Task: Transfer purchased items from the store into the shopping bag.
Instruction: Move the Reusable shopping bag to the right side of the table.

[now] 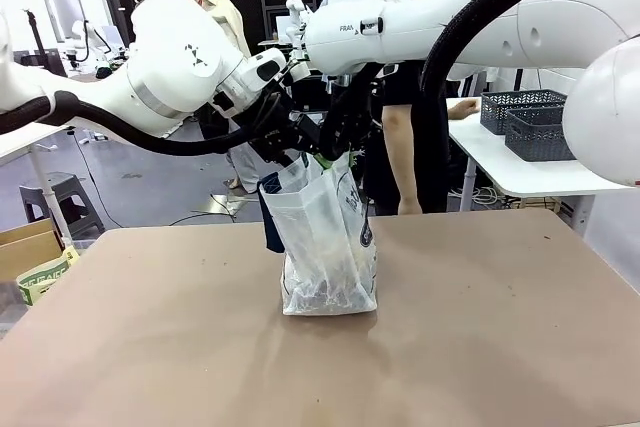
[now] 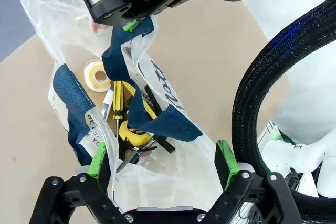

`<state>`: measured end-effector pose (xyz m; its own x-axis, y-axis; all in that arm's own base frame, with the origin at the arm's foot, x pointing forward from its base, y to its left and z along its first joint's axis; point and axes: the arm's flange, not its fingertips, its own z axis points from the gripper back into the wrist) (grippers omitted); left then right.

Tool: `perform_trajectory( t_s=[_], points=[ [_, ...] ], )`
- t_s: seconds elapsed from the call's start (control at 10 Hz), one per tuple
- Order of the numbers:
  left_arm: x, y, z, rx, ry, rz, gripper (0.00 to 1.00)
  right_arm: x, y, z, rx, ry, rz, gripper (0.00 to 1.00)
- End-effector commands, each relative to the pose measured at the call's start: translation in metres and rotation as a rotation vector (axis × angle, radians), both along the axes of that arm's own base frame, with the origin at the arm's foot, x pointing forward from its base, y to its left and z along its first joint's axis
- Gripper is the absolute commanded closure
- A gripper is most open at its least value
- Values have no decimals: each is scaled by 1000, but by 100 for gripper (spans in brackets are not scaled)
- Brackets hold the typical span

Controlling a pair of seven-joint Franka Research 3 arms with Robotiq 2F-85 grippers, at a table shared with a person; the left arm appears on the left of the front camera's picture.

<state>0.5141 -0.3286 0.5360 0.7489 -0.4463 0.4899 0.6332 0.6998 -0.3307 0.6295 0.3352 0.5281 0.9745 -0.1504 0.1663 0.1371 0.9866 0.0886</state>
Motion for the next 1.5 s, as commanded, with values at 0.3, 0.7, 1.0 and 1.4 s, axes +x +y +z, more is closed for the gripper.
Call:
perform_trajectory(
  t_s=[0.3, 0.7, 1.0, 1.4],
  points=[
    [1, 11, -4, -75, 11, -2, 0, 5, 12, -7, -35, -11, 6, 100],
    [-2, -5, -20, 24, 70, -56, 0, 4, 13, -5, 13, -22, -4, 100],
    [-4, -20, -27, 144, 63, -62, 0, 2, 13, -2, 18, -31, -1, 100],
    [-5, -19, -28, 174, 10, -48, 55, 1, 11, 1, 24, -45, 9, 100]
  ],
)
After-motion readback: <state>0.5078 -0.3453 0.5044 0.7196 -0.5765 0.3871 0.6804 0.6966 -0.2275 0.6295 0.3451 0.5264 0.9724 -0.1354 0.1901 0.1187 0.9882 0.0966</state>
